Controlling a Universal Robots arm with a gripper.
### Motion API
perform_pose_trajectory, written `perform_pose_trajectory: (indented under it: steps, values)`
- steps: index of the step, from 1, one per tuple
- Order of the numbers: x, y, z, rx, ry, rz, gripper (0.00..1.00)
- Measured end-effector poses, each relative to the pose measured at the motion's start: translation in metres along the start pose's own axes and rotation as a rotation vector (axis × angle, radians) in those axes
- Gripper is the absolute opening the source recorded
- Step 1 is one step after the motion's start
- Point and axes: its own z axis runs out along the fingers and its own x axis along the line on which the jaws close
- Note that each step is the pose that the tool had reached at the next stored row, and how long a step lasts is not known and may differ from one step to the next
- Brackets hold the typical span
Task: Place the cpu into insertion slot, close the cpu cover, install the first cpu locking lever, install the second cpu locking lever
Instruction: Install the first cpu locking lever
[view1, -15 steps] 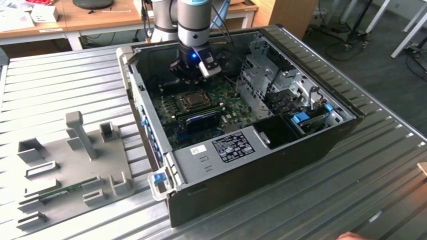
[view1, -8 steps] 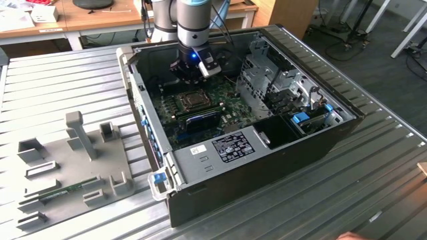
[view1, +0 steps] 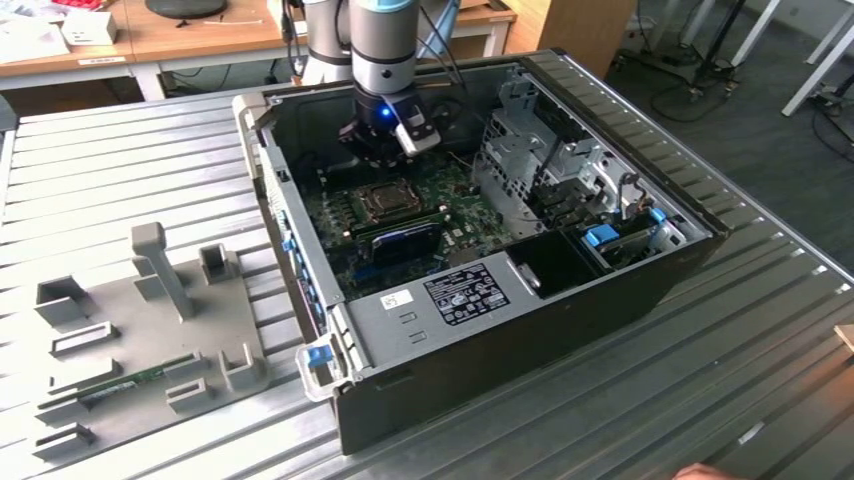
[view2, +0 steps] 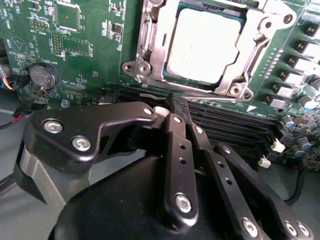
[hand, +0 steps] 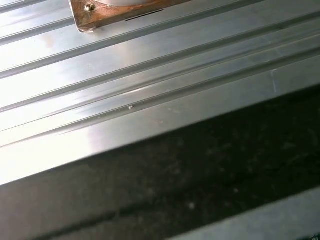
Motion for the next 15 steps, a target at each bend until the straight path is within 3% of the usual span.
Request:
perform_pose_trajectory:
  steps: [15]
  values:
    - [0.0023,-0.0019,0.0012,-0.0019,-0.0087,-0.001,0.10]
